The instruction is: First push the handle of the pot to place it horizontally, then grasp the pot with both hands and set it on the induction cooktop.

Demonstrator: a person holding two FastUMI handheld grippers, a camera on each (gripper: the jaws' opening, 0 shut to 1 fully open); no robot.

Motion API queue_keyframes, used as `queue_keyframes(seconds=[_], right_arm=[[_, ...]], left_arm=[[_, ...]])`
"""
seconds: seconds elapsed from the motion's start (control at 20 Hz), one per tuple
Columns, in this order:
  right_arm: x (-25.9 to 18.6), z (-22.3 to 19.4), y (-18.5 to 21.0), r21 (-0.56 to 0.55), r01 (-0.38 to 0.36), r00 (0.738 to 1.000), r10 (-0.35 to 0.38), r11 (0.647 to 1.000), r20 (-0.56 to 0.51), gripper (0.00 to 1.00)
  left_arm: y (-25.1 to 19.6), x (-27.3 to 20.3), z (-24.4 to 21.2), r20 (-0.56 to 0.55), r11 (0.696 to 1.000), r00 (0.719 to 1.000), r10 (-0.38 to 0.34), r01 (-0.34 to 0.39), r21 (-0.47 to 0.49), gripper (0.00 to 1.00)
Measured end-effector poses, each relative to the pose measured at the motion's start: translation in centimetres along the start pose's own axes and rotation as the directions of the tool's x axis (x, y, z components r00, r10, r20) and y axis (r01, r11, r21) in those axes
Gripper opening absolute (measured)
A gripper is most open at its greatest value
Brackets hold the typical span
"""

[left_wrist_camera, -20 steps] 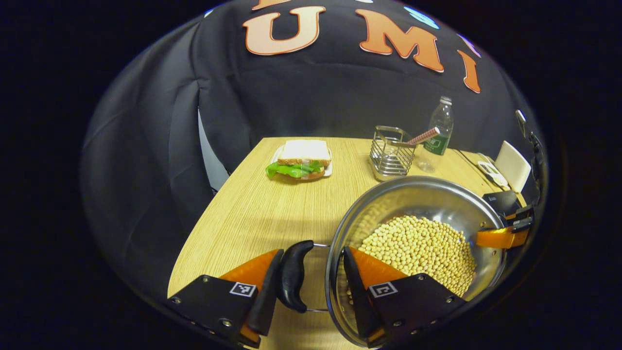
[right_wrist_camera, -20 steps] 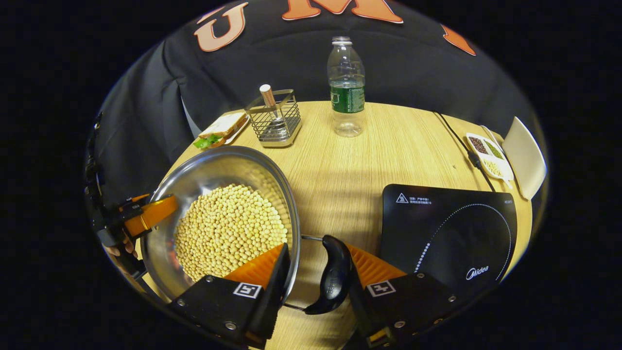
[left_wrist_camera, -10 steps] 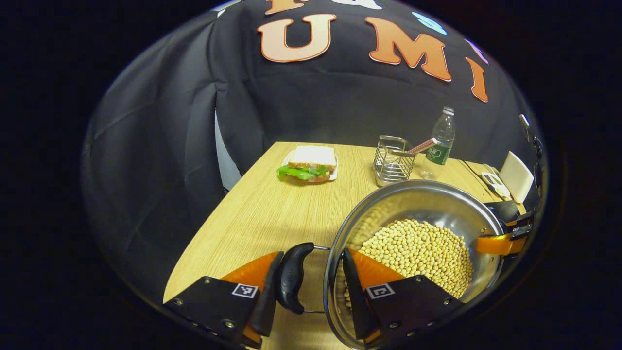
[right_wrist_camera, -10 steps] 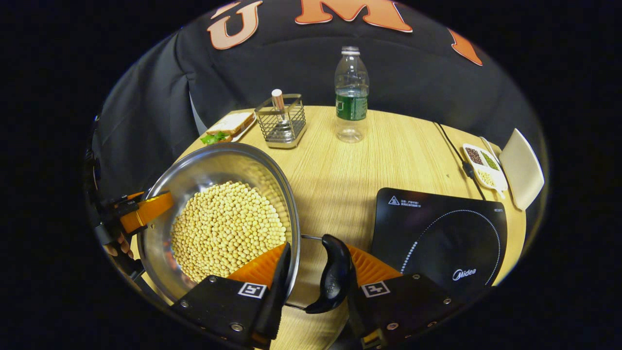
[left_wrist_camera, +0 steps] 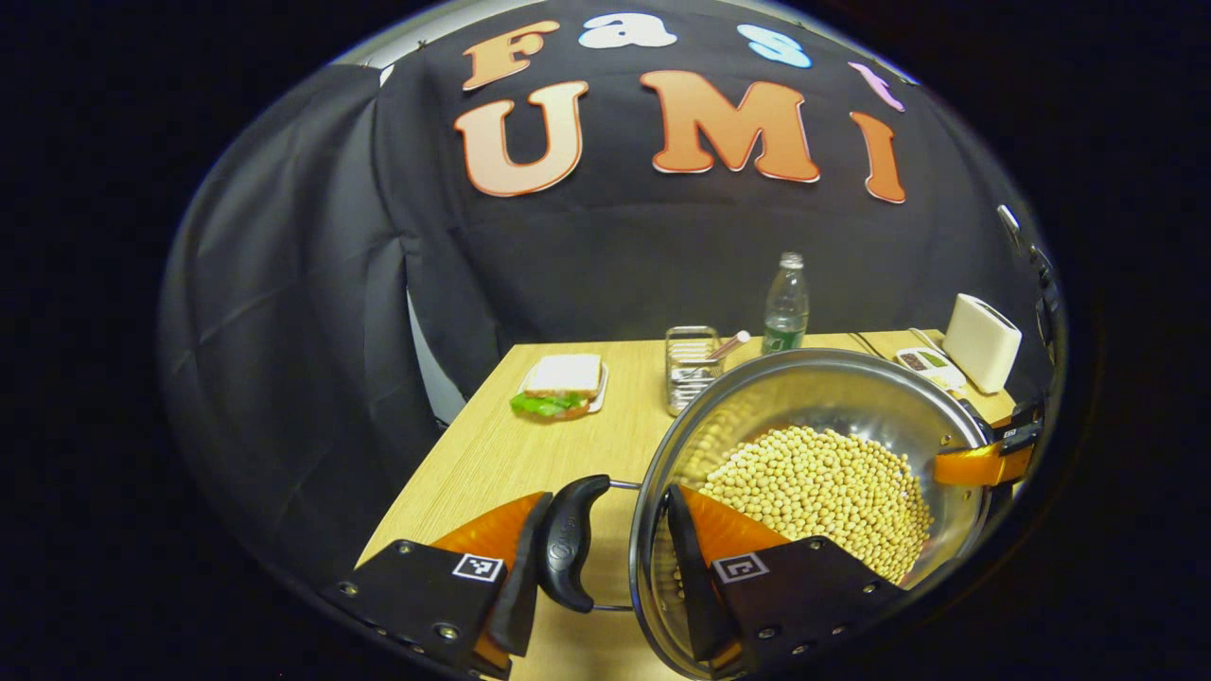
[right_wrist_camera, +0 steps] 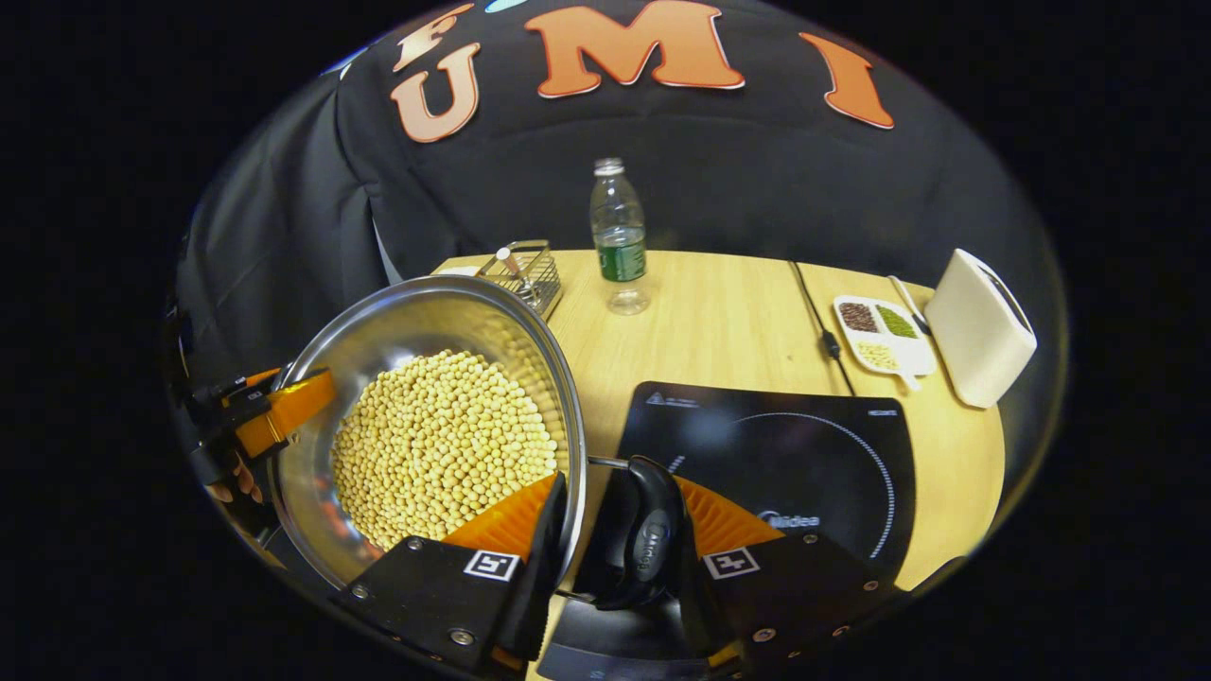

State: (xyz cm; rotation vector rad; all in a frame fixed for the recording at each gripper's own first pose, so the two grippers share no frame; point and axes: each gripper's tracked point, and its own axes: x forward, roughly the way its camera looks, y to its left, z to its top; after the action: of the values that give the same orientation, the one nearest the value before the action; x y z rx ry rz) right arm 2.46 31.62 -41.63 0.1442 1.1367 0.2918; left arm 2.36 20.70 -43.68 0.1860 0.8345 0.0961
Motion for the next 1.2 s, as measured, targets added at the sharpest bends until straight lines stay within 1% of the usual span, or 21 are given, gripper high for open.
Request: queue_keyframes(seconds=[0.05,0.1,0.15,0.2,0.25,0.3,0.35,0.4,0.45,0.5,0.55,0.6,0.7,0.8,0.85,0.9,1.05,1.1,1.2], right_arm=[[-0.7,0.0,-1.0,0.011,0.006,1.000,-0.006,1.000,0.006,0.56],[-1.2,0.2,-1.8,0.021,0.013,1.000,-0.013,1.000,0.008,0.56],[-2.0,0.4,-2.5,0.028,0.022,1.000,-0.023,0.999,0.012,0.52],[-2.7,0.4,-3.3,0.032,0.032,0.999,-0.033,0.999,0.018,0.56],[-3.6,0.6,-4.0,0.037,0.045,0.999,-0.045,0.998,0.020,0.56],[-4.2,0.7,-4.7,0.037,0.055,0.998,-0.056,0.998,0.024,0.52],[-4.8,0.4,-5.1,0.043,0.065,0.998,-0.066,0.997,0.024,0.57],[-5.4,0.2,-5.3,0.050,0.072,0.997,-0.073,0.996,0.025,0.52],[-6.0,0.2,-5.9,0.058,0.079,0.997,-0.080,0.995,0.021,0.52],[-6.6,-0.1,-6.3,0.067,0.086,0.996,-0.087,0.994,0.017,0.56],[-7.2,-0.2,-6.6,0.076,0.092,0.996,-0.093,0.993,0.012,0.52],[-7.6,-0.3,-7.0,0.086,0.099,0.995,-0.100,0.991,0.008,0.57],[-7.9,-0.5,-7.3,0.100,0.115,0.993,-0.115,0.988,-0.005,0.56],[-7.2,-0.8,-7.0,0.105,0.132,0.991,-0.131,0.986,-0.020,0.56],[-6.9,-0.8,-6.8,0.104,0.139,0.990,-0.137,0.985,-0.027,0.52],[-7.1,-1.1,-6.9,0.105,0.145,0.989,-0.142,0.984,-0.039,0.56],[-7.8,-0.6,-7.0,0.113,0.156,0.987,-0.150,0.981,-0.066,0.56],[-8.0,-0.4,-7.0,0.114,0.159,0.986,-0.152,0.981,-0.069,0.52],[-8.2,-0.3,-7.0,0.118,0.166,0.985,-0.159,0.979,-0.071,0.52]], left_arm=[[0.0,0.2,0.0,0.007,1.000,1.000,-0.008,0.008,0.005,0.65],[0.0,0.4,0.0,0.013,1.000,1.000,-0.018,0.017,0.014,0.65],[0.0,0.5,0.0,0.017,0.999,0.999,-0.028,0.027,0.023,0.63],[0.0,0.6,0.0,0.023,0.999,0.999,-0.038,0.037,0.032,0.65],[0.0,0.8,0.0,0.027,0.998,0.998,-0.048,0.047,0.036,0.65],[-0.1,0.9,0.1,0.027,0.998,0.998,-0.057,0.056,0.038,0.65],[-0.1,1.1,0.1,0.026,0.997,0.997,-0.069,0.068,0.040,0.65],[-0.1,1.2,0.2,0.024,0.996,0.997,-0.079,0.078,0.045,0.65],[-0.1,1.4,0.1,0.018,0.994,0.996,-0.090,0.089,0.056,0.65],[-0.2,1.4,0.2,0.012,0.993,0.995,-0.100,0.099,0.065,0.65],[-0.4,1.7,0.3,0.011,0.991,0.994,-0.109,0.108,0.076,0.65],[-0.4,1.7,0.2,0.007,0.990,0.993,-0.118,0.117,0.081,0.65],[-0.6,2.2,0.0,-0.002,0.987,0.991,-0.135,0.135,0.089,0.65],[-0.6,2.5,-0.1,-0.023,0.985,0.988,-0.152,0.153,0.083,0.65],[-0.4,2.6,0.0,-0.040,0.984,0.986,-0.159,0.162,0.078,0.65],[-0.4,2.7,0.0,-0.052,0.983,0.985,-0.162,0.166,0.075,0.65],[-0.5,3.2,0.2,-0.083,0.982,0.983,-0.166,0.172,0.078,0.65],[-0.6,3.3,0.1,-0.089,0.981,0.982,-0.168,0.175,0.080,0.65],[-0.6,3.5,-0.3,-0.106,0.980,0.979,-0.174,0.182,0.074,0.65]])
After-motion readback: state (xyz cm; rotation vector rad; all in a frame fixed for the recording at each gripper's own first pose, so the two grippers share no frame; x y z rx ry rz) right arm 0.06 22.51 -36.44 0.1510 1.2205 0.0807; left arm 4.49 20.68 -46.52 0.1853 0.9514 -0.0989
